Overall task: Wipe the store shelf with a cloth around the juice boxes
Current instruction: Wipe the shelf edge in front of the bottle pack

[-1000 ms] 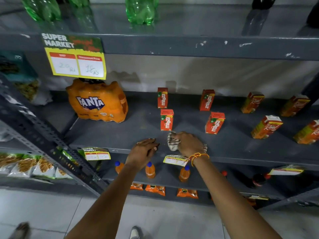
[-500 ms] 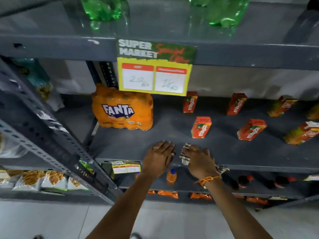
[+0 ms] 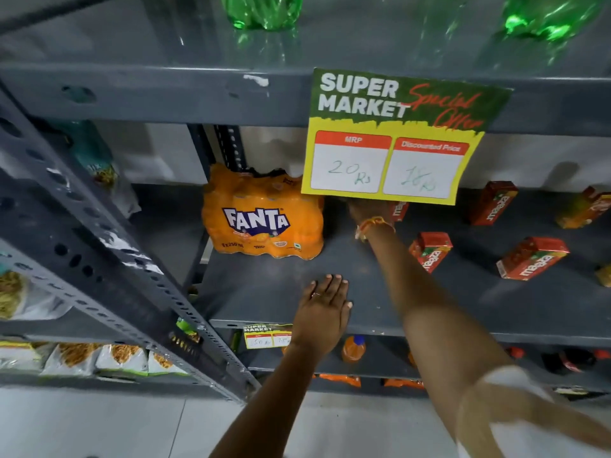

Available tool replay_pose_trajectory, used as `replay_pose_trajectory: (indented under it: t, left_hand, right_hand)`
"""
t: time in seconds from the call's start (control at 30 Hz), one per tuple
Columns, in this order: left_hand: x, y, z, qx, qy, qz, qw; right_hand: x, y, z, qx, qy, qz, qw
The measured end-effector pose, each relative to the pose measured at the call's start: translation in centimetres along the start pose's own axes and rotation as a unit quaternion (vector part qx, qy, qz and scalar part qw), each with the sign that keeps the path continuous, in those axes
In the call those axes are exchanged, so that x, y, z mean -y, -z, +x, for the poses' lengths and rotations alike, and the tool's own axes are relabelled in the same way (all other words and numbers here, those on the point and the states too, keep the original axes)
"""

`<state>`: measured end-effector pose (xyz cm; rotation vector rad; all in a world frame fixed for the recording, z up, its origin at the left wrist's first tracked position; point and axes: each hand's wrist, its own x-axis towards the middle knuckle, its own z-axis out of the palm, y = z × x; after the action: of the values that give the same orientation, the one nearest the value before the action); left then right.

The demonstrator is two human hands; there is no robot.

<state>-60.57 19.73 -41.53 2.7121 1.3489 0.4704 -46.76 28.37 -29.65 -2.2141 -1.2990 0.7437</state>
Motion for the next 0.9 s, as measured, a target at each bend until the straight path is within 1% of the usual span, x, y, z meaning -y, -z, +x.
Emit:
replay_pose_trajectory:
  t: [0.03,0.1,0.13,0.17,0.23,0.3,0.37,0.43,0.5,0.6,0.7,0.8,0.9]
  left_hand:
    - [0.1,0.0,0.0,-0.007,-0.004,0.008,1.0]
    - [0.2,-0.1,-0.1,-0.021,-0.001,0.01,1.0]
    - [0.3,-0.2,-0.1,-0.029,0.001,0.016,0.999]
    - [0.4,-0.3,-0.1,-0.034,0.002,0.022,0.999]
    - [0.5,-0.3,0.2,-0.043,0.001,0.027,0.999]
    - [0.6,-0.2,0.6,-0.041,0.002,0.029,0.999]
    - [0.7,0.0,0.8,-0.037,0.011,0.024,0.999]
    - [0.8,0.1,0.5,-0.034,0.021,0.015,0.999]
    - [0.9,0.1,0.2,-0.031,0.032,0.006,0.999]
    - [0.5,0.2,-0.1,-0.022,0.043,-0.003,0.999]
    - [0.0,0.6,-0.3,-0.016,0.069,-0.02,0.997]
    - [-0.5,1.2,-1.0,-0.033,0.121,-0.08,0.989]
    - [-0.7,1.8,-1.3,-0.049,0.14,-0.139,0.979]
  right_hand:
    - [1.6,0.1,1.3,0.008,0.005,-0.007,1.0]
    - [2.3,-0.6,3.5,0.046,-0.02,-0.085,0.995]
    - [1.9,-1.2,4.7,0.052,-0.016,-0.129,0.99]
    - [1.0,-2.0,5.4,0.055,0.004,-0.171,0.984]
    - [0.3,-3.1,6.6,0.021,0.099,-0.211,0.972]
    - [0.3,-3.6,7.7,0.0,0.141,-0.181,0.973]
    - [0.0,-4.3,8.3,0.017,0.163,-0.178,0.97]
    - [-0.6,-5.1,8.0,0.042,0.179,-0.204,0.961]
    - [-1.3,-5.8,7.2,0.039,0.209,-0.209,0.954]
    - [-3.0,-6.3,4.8,0.017,0.236,-0.173,0.956]
    - [-5.1,-6.6,2.0,0.03,0.256,-0.127,0.958]
    - [-6.7,-6.6,-1.1,0.06,0.241,-0.118,0.961]
    - [-7.9,-6.4,-4.7,0.069,0.269,-0.132,0.952]
